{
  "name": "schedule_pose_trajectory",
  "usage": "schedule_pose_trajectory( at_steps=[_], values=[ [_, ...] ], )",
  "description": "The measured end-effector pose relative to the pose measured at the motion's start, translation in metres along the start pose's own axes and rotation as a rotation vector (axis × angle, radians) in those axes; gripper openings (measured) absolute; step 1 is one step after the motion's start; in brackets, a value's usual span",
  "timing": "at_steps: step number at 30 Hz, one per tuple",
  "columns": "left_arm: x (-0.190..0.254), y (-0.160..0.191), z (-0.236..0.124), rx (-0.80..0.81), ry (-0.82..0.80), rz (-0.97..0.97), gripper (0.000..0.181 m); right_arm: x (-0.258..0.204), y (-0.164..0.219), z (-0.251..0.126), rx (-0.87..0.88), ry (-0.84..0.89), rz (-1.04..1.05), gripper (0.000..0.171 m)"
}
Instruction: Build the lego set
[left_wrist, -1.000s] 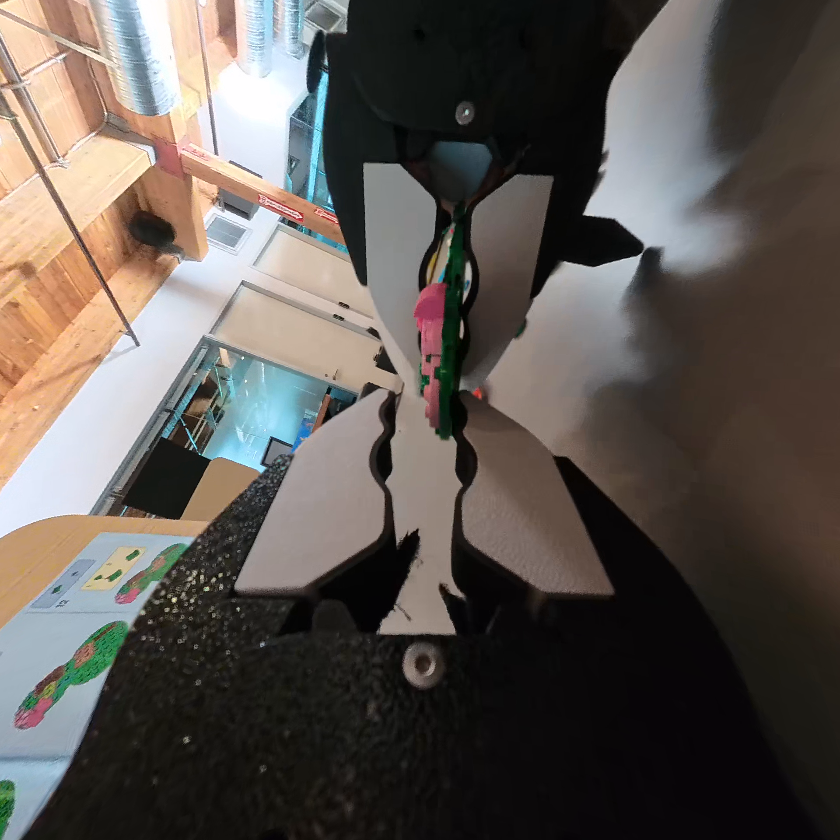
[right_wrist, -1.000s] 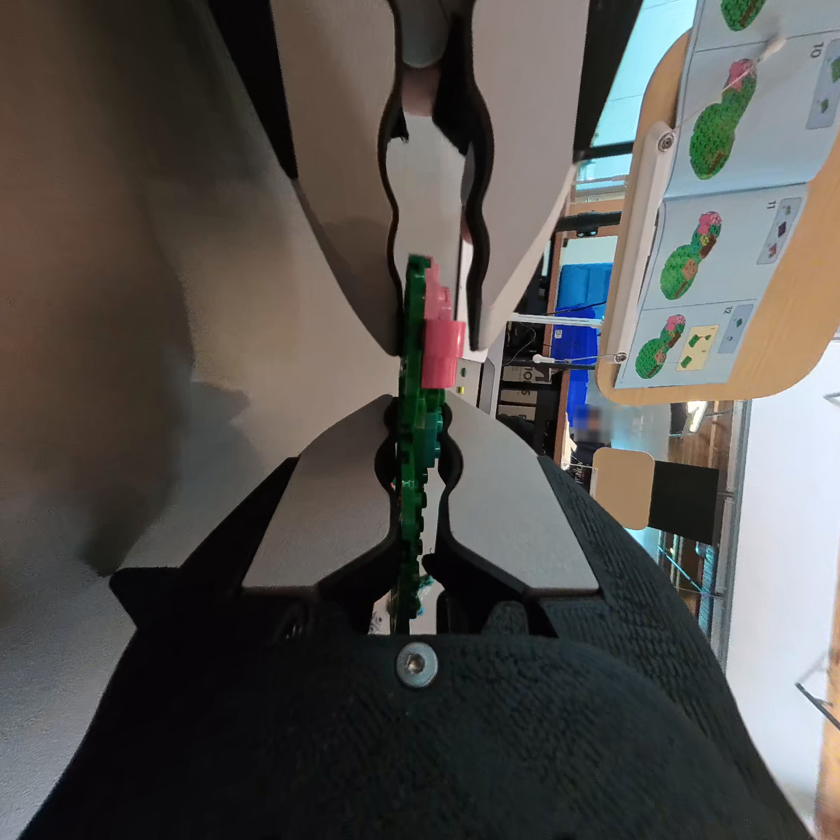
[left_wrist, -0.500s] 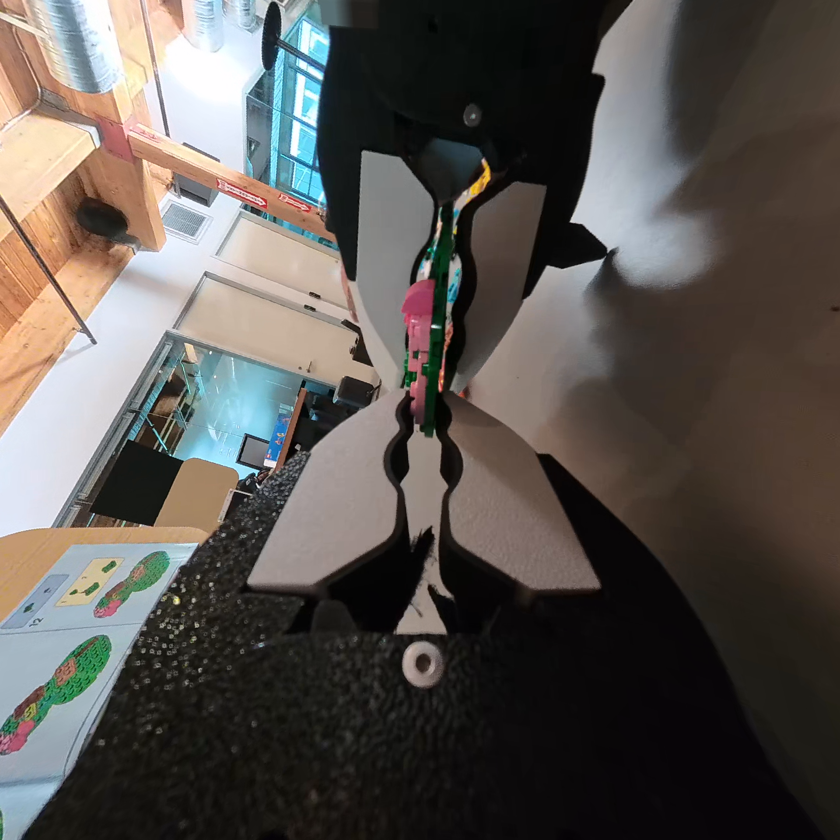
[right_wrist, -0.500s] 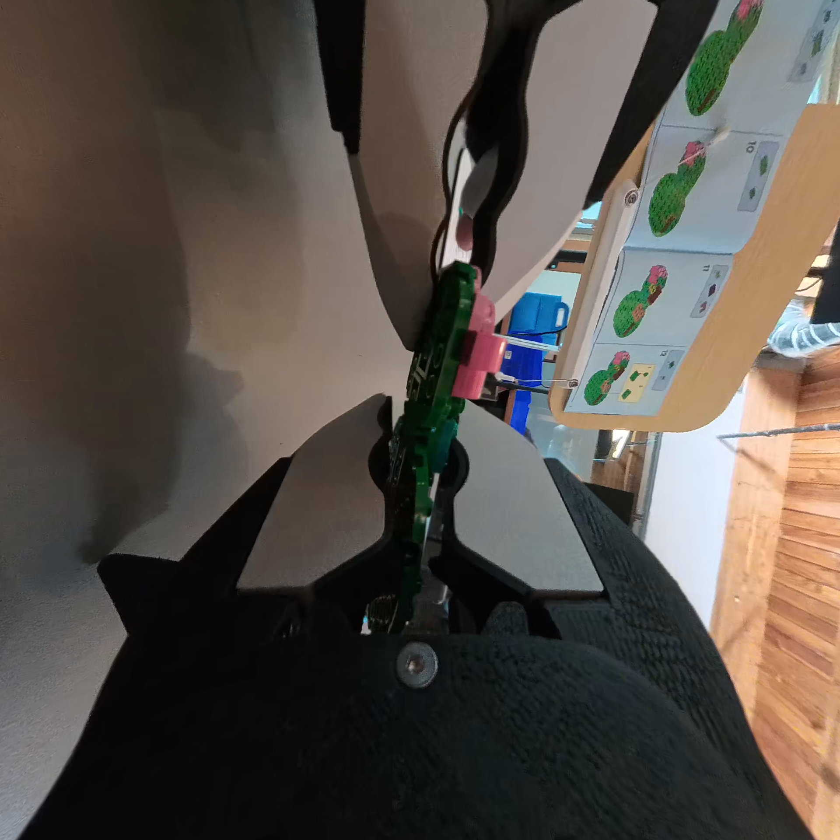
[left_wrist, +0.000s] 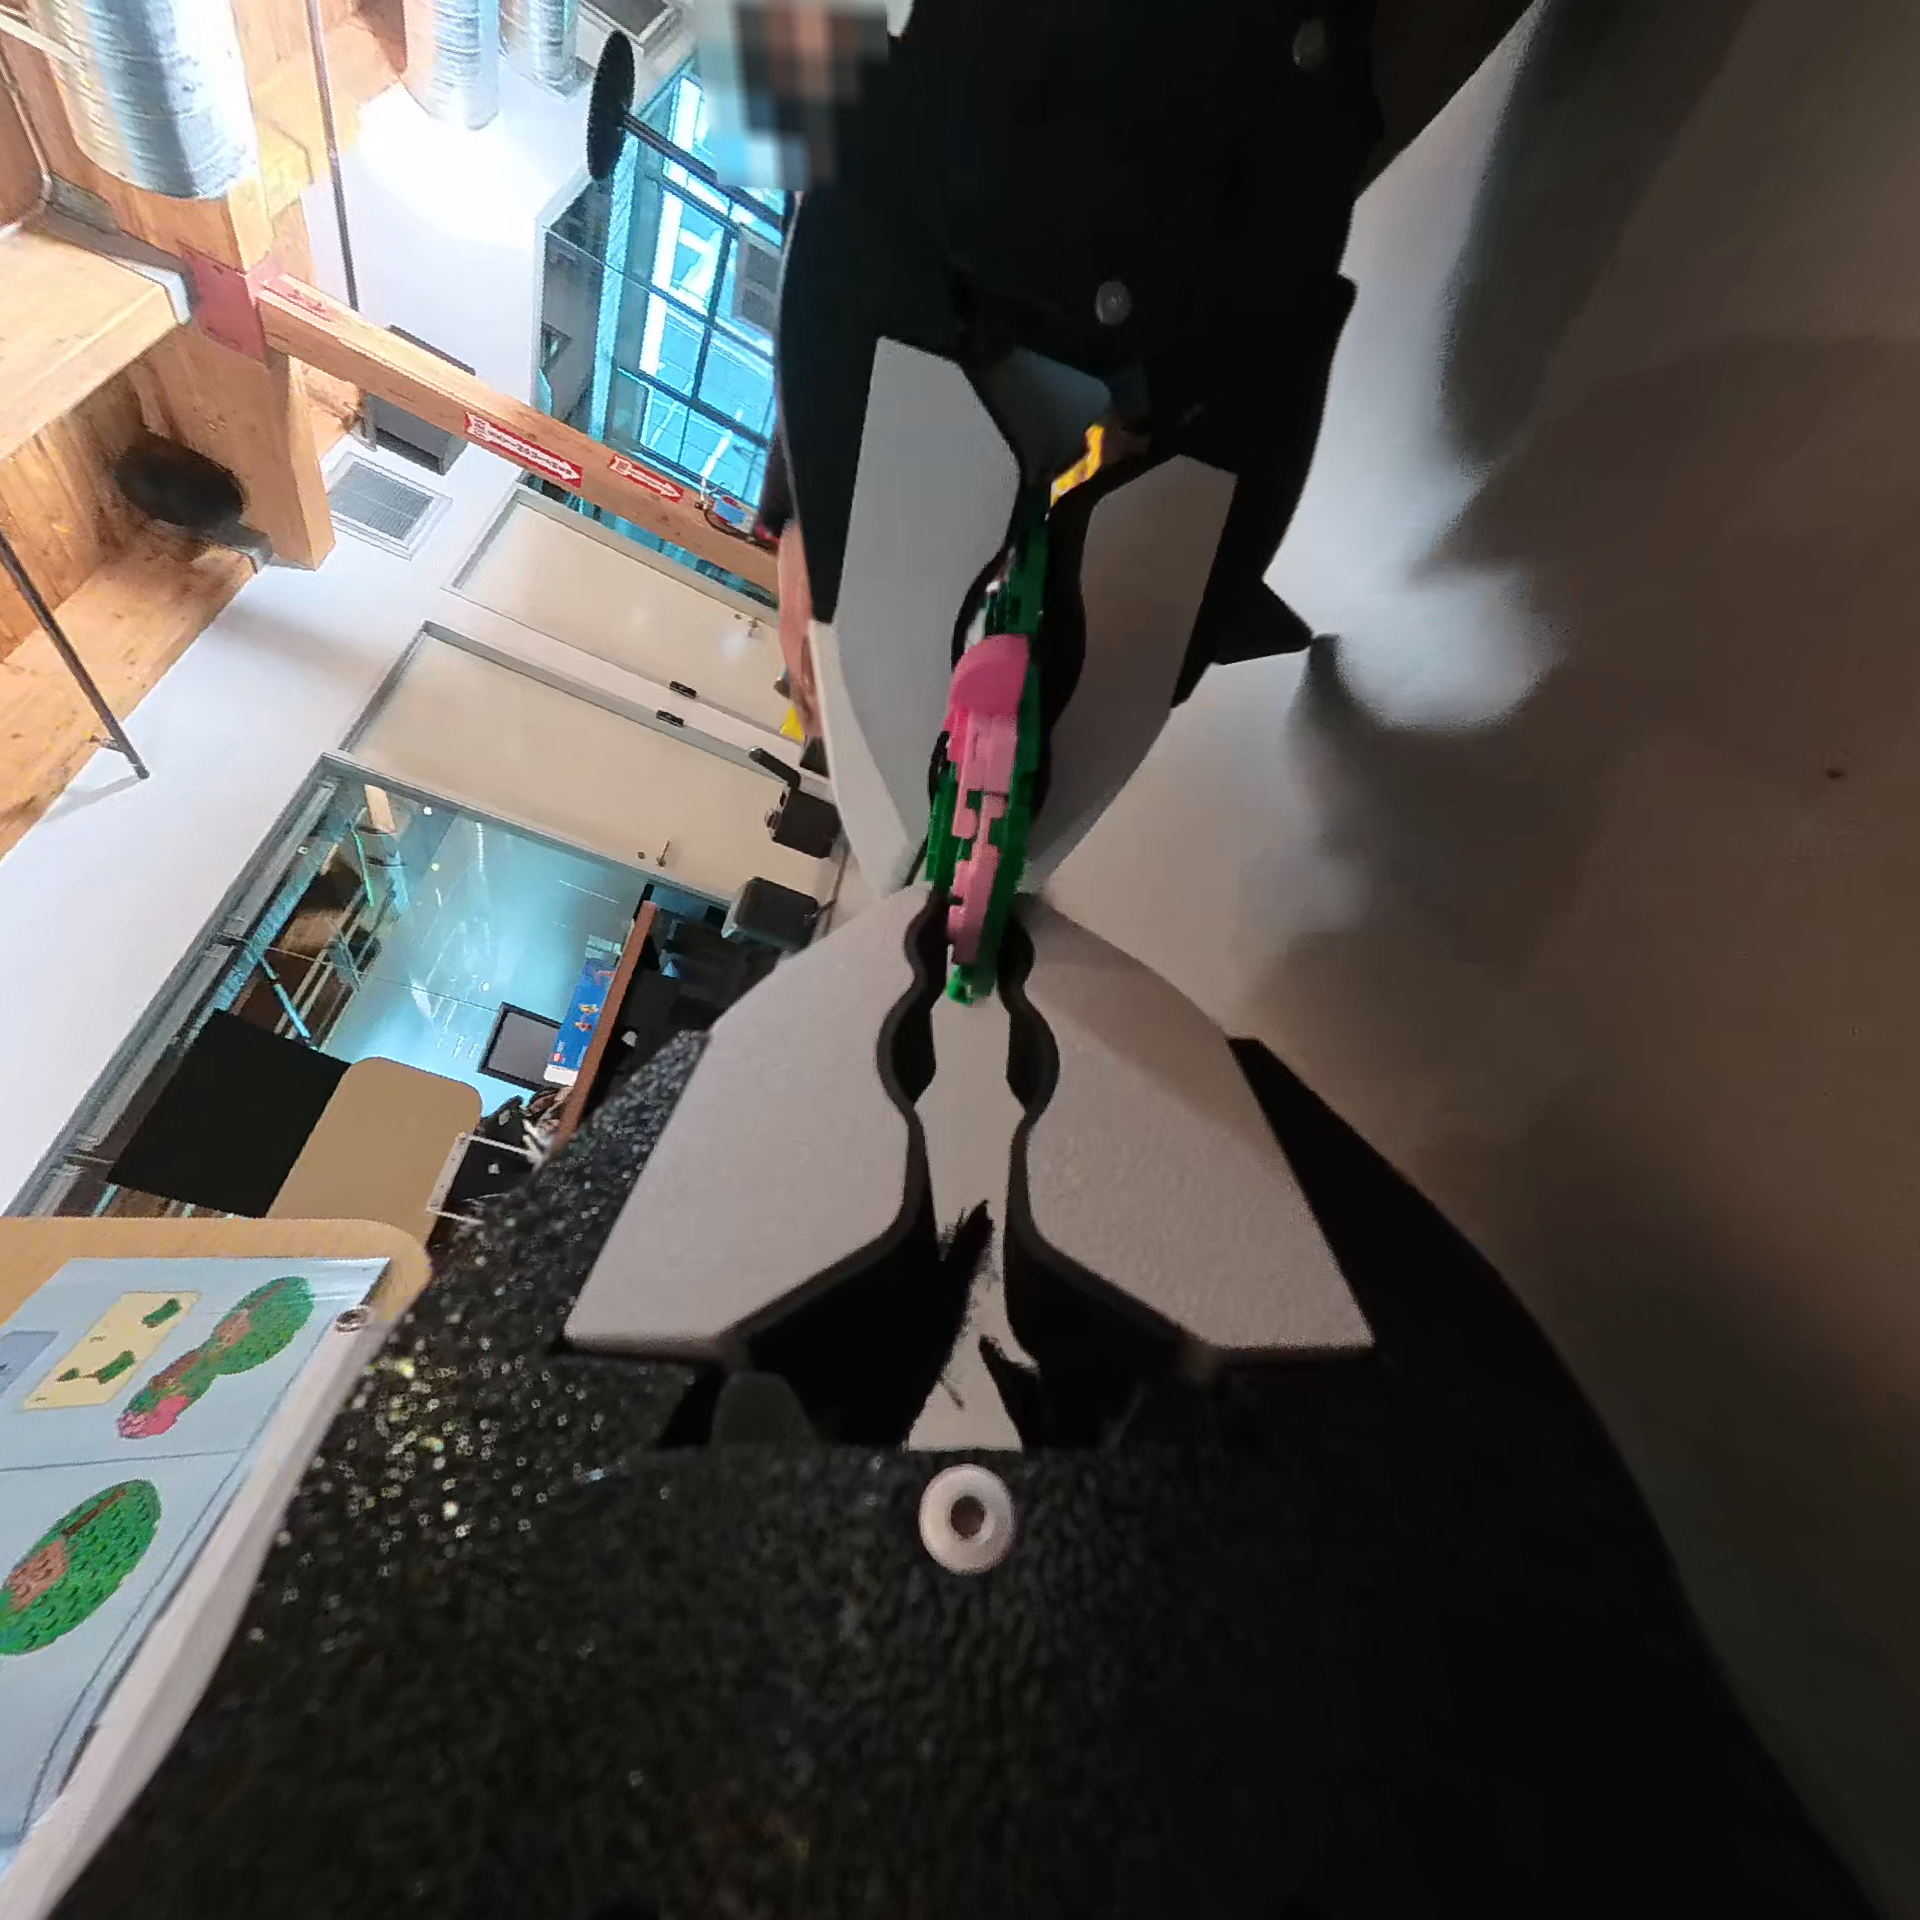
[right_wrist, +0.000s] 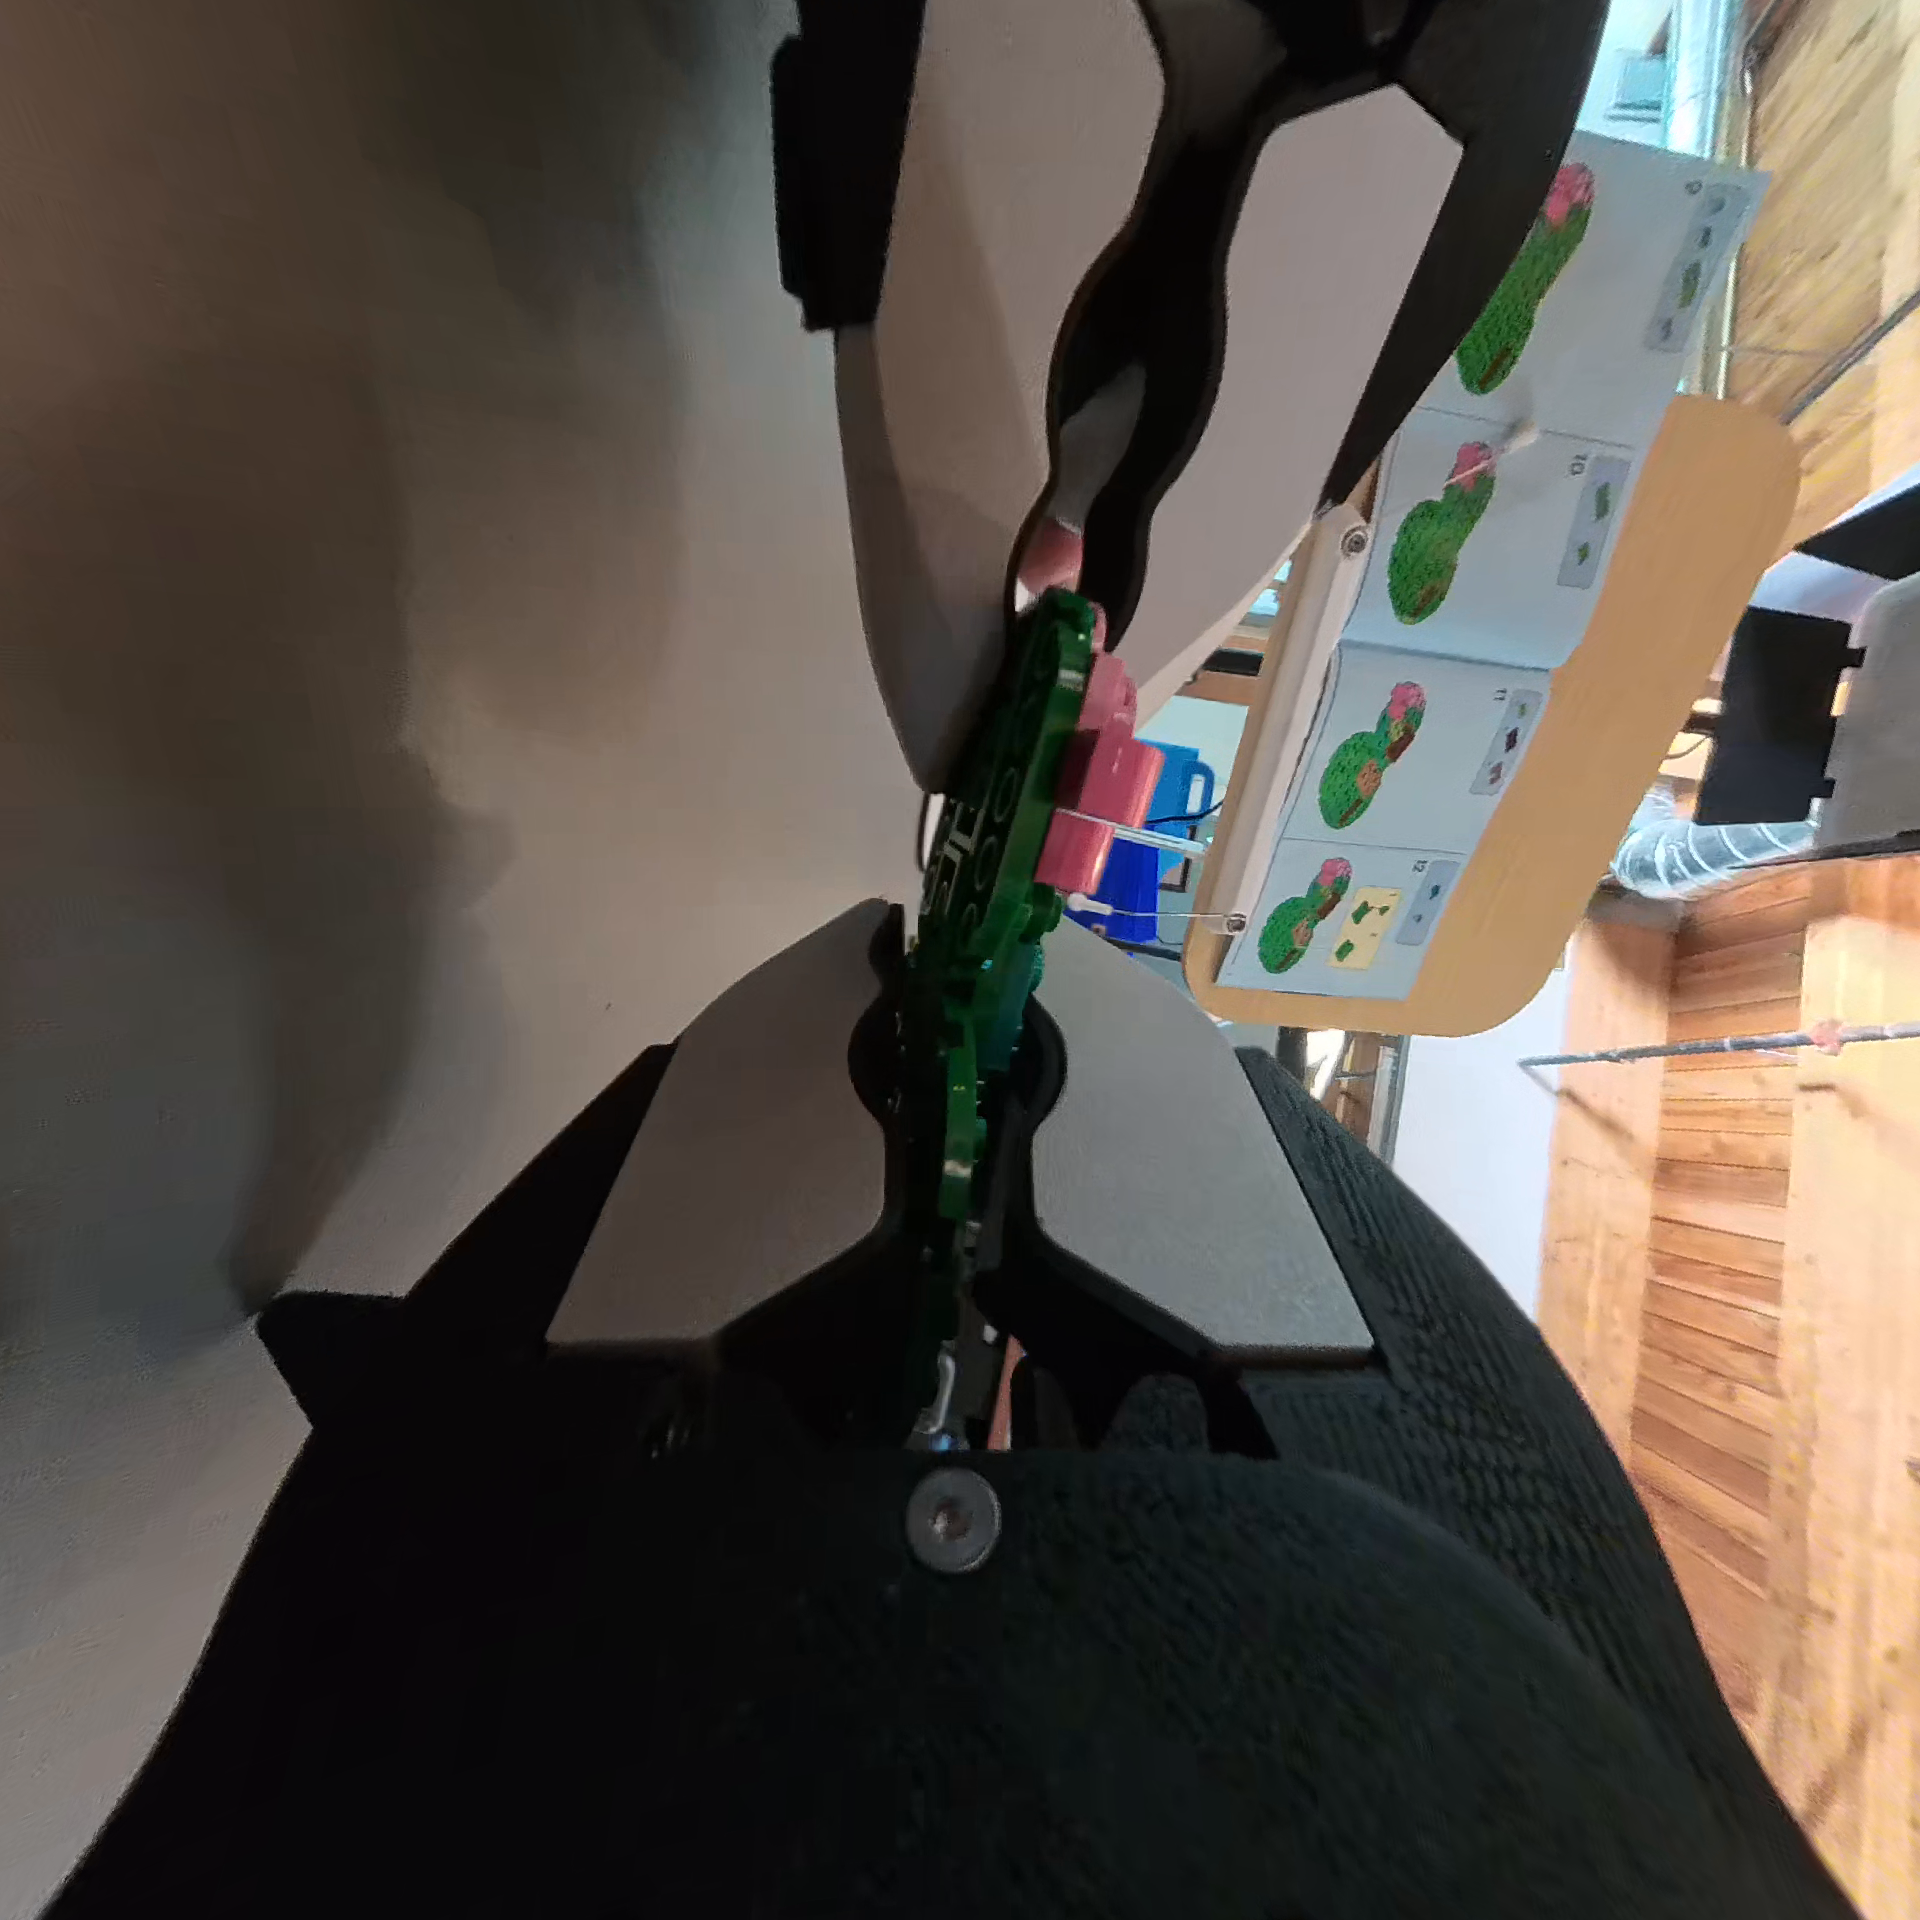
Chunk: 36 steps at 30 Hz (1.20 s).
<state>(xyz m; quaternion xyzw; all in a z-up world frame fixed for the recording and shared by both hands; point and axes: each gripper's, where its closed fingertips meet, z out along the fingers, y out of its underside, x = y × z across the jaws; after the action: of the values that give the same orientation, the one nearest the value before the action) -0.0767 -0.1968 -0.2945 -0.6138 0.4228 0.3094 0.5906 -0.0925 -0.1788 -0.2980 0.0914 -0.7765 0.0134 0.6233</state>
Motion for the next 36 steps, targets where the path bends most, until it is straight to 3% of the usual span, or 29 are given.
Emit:
schedule_pose_trajectory(
  at_steps=[4, 6, 9, 13, 25, 31, 34, 36],
  values=[
    [-0.002, 0.001, 0.002, 0.007, -0.013, -0.063, 0.010, 0.001, 0.004, 0.001, -0.013, -0.015, 0.072, 0.015],
    [-0.007, 0.001, 0.003, 0.000, -0.069, -0.026, 0.022, 0.000, 0.003, 0.001, -0.017, -0.032, 0.076, 0.015],
    [0.000, 0.000, 0.004, 0.004, -0.043, -0.001, 0.028, -0.008, -0.002, 0.001, 0.003, -0.071, 0.078, 0.015],
    [0.007, -0.006, 0.003, 0.036, -0.019, 0.040, 0.013, -0.009, -0.008, 0.000, 0.037, -0.101, 0.123, 0.015],
    [0.008, -0.004, 0.001, -0.026, 0.016, 0.135, 0.012, -0.010, -0.009, 0.001, -0.008, -0.138, 0.153, 0.014],
    [0.007, 0.001, 0.003, -0.041, 0.035, 0.058, 0.013, -0.013, -0.008, 0.004, -0.006, -0.173, 0.258, 0.015],
    [0.008, 0.001, 0.004, -0.046, 0.036, 0.066, 0.013, -0.019, -0.010, 0.005, -0.005, -0.210, 0.292, 0.026],
    [0.011, 0.000, 0.004, -0.047, 0.041, 0.077, 0.013, -0.020, -0.011, 0.006, -0.017, -0.210, 0.275, 0.024]
  ],
)
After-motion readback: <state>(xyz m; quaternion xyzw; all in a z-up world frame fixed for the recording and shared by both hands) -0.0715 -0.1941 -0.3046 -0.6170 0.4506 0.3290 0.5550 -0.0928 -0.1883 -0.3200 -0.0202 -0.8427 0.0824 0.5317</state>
